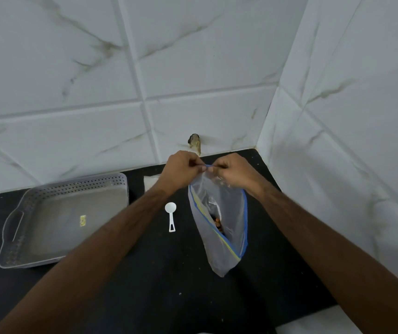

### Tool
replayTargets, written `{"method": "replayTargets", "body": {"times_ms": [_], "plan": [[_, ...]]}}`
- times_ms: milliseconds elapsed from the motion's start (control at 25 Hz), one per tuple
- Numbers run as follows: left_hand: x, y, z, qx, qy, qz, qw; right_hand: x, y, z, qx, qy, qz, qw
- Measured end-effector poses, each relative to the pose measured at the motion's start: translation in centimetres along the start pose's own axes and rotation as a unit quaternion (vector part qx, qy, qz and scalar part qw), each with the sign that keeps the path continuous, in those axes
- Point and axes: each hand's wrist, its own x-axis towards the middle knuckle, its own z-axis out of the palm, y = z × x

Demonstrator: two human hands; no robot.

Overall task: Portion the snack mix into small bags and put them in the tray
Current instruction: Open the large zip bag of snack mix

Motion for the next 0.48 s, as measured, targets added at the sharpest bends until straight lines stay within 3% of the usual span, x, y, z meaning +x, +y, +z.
{"method": "replayTargets", "body": {"times_ms": [160, 280, 400, 480], "plan": [[0.1, -0.7, 0.0, -0.188, -0.115, -0.081, 0.972, -0.2, 0.1, -0.6, 0.128, -0.081, 0.046, 0.987], [0.4, -1.8, -0.1, -0.336, -0.220, -0.144, 0.904, 0.0, 0.2, -1.4, 0.210, -0.152, 0.090, 0.962], [0.6, -3.2, 0.5, -0.465, -0.260, -0.177, 0.827, 0.4, 1.6, -0.5, 0.373, -0.178, 0.163, 0.896], [0.6, -3.6, 1.5, -0.497, -0.224, -0.187, 0.817, 0.4, 2.5, 1.0, 0.466, -0.168, 0.194, 0.846]]}}
